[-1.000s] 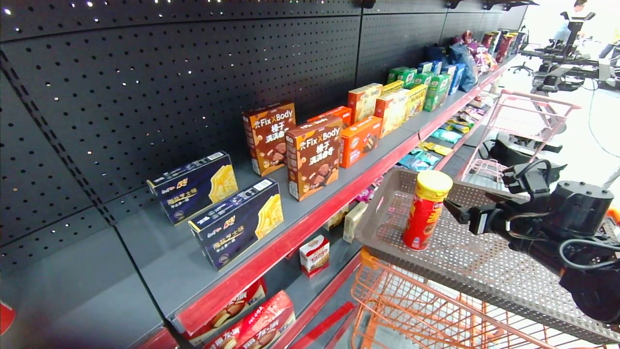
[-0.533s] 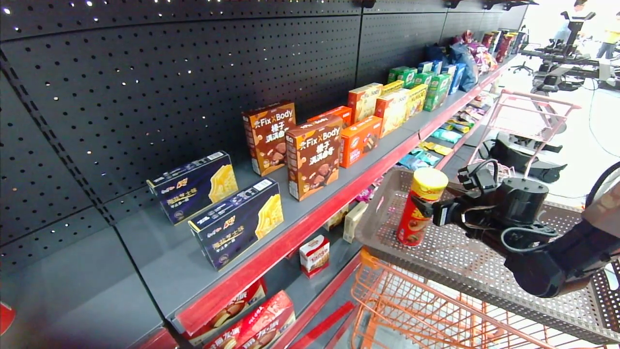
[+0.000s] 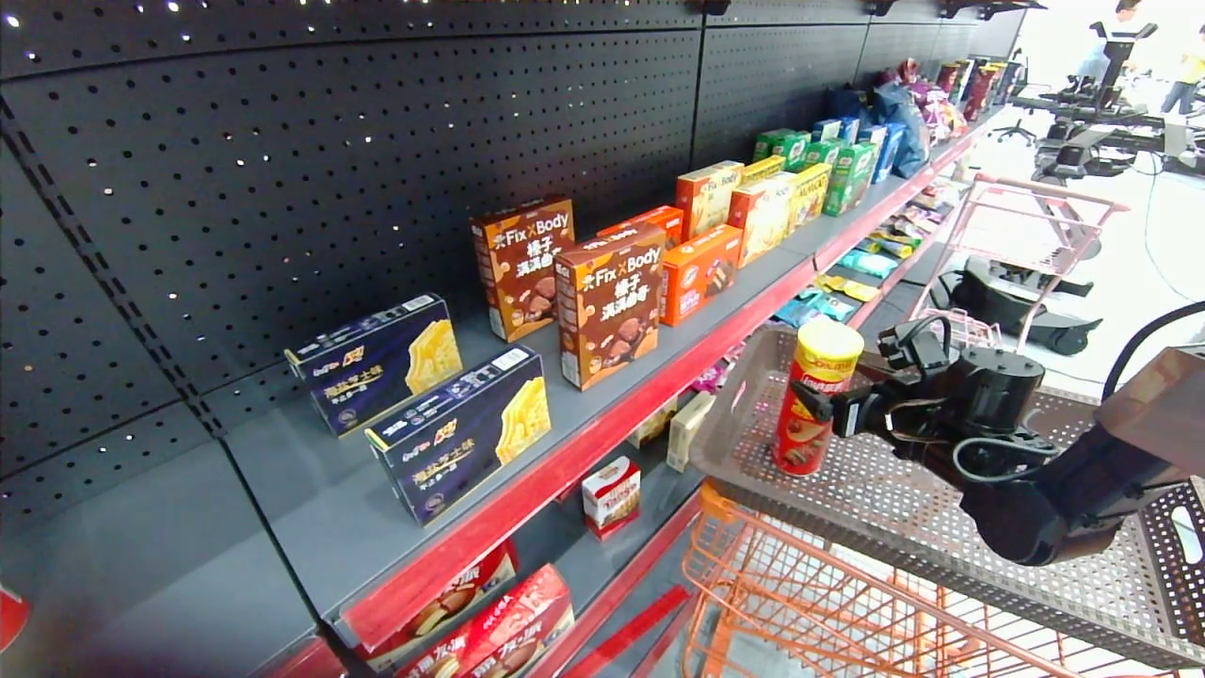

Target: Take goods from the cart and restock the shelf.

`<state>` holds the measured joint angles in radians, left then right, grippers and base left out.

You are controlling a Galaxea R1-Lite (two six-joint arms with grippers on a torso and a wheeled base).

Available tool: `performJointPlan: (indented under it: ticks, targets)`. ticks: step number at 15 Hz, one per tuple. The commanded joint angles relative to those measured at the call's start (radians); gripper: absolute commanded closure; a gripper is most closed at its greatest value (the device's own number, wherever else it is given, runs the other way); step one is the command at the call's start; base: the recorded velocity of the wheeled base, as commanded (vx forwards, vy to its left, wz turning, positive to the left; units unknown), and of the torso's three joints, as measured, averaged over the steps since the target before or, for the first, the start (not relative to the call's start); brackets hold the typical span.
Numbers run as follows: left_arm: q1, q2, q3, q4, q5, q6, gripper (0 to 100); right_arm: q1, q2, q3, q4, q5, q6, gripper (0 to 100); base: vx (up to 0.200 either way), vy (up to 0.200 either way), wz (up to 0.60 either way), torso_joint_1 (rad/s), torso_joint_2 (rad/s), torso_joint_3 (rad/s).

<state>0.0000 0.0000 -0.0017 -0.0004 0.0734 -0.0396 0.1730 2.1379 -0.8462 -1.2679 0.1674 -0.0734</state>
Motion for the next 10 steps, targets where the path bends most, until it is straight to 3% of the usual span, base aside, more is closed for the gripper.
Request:
performJointPlan:
  ticks: [1,10]
  targets:
    - [0.000,0.002,0.000,-0.001,0.000,0.000,0,0.003,0.036,-0.027,-0.002,0.014,0.000,0,0.000,0.000,0.00,0.000,0.00,0.000]
    - [0.000,0.002,-0.001,0.000,0.000,0.000,0,0.014,0.123,-0.088,-0.022,0.058,0.000,0,0.000,0.000,0.00,0.000,0.00,0.000]
